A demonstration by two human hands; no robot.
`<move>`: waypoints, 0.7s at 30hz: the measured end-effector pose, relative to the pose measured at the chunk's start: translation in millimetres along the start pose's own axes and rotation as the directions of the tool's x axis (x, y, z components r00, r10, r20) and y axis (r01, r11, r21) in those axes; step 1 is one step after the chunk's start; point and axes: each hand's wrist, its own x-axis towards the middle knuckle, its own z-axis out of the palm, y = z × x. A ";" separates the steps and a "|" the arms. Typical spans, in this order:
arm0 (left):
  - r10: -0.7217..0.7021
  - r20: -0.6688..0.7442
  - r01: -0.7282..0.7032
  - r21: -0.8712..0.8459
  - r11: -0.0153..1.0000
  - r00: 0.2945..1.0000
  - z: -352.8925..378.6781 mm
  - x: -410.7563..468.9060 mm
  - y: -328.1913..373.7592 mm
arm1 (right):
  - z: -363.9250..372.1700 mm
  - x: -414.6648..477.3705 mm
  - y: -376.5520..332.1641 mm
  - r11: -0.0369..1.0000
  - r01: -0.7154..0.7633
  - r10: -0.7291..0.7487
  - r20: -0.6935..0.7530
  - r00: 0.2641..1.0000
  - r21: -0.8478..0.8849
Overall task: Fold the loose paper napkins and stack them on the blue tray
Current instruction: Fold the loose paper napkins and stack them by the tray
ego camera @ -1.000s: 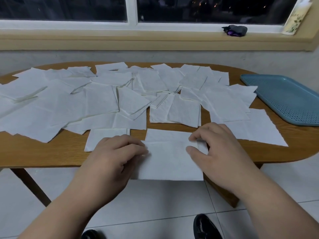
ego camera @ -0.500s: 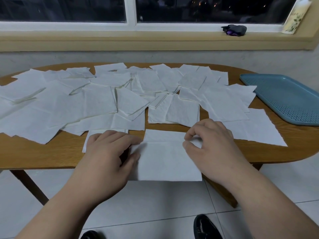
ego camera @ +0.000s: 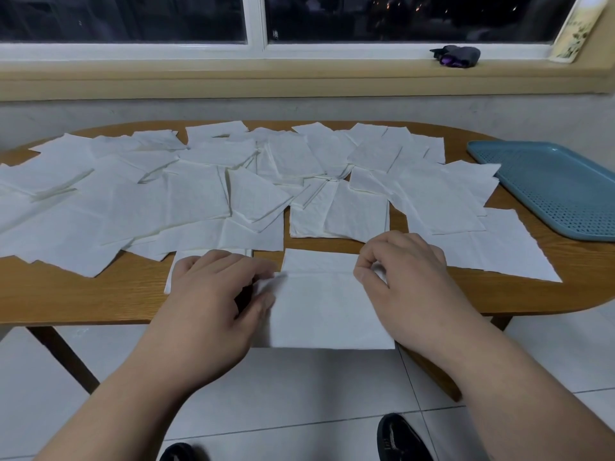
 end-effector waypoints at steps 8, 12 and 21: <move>-0.009 0.007 0.009 -0.013 1.000 1.000 -1.4 0.5 0.0 | -1.1 -0.7 0.4 1.000 -0.017 0.017 0.001 1.000 -0.001; -0.013 0.015 0.013 -0.015 1.000 1.000 -1.3 0.5 -0.2 | -0.8 0.9 -5.9 1.000 0.012 -0.012 0.018 1.000 0.027; -0.020 0.012 0.020 -0.021 1.000 1.000 -1.7 1.0 1.2 | 8.1 6.6 -14.3 0.999 0.028 -0.026 0.058 0.998 -0.032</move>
